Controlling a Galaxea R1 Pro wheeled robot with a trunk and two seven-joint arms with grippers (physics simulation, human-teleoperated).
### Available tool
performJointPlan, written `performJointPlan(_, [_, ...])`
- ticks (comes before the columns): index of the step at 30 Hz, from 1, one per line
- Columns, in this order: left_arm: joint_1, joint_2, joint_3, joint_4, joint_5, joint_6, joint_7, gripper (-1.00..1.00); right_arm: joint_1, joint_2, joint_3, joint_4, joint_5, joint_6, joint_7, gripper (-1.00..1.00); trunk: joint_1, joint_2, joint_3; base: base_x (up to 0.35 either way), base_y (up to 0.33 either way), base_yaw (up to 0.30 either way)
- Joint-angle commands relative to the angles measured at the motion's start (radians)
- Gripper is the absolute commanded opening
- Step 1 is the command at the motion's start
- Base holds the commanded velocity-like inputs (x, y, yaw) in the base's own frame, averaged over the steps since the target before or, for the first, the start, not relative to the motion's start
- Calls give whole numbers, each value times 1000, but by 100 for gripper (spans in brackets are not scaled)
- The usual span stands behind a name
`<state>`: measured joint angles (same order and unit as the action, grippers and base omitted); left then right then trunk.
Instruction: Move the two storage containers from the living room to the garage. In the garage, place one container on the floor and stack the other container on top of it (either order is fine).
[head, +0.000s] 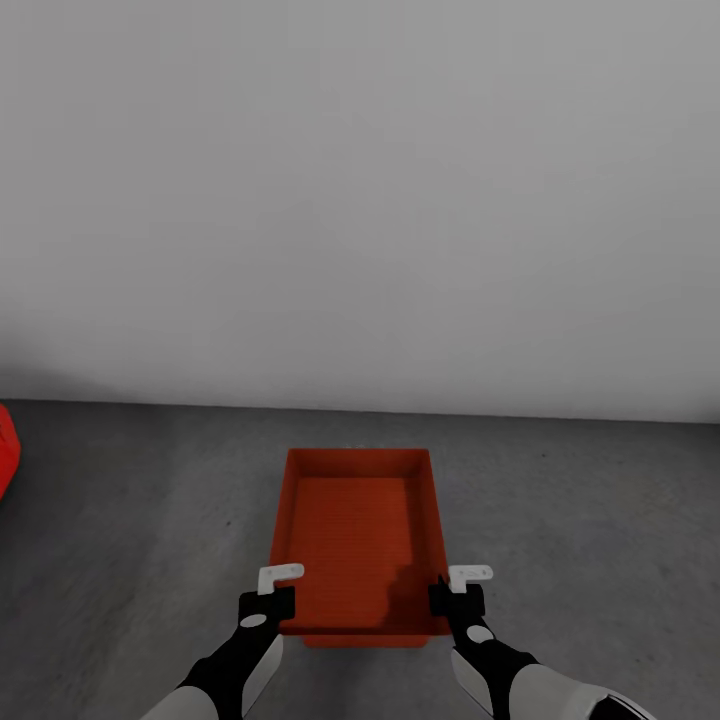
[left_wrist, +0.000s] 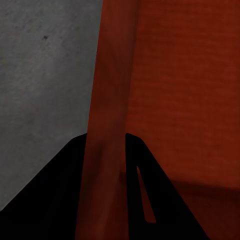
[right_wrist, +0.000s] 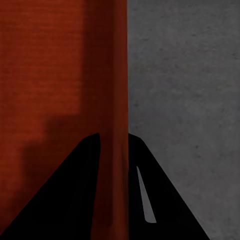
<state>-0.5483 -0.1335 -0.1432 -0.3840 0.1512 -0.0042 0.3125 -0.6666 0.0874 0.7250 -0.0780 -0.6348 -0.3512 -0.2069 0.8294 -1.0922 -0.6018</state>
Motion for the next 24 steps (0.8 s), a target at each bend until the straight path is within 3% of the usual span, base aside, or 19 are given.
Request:
performJointPlan(1, [-1, 35, 44, -1, 5, 0, 15, -100, -1, -8, -42, 0, -10, -8, 1, -100, 4, -8, -4, 0, 0, 0])
performJointPlan(24, [-1, 35, 44, -1, 5, 0, 16, -100, -1, -8, -42, 0, -9, -8, 1, -100, 92, -169, -76, 0, 0, 0])
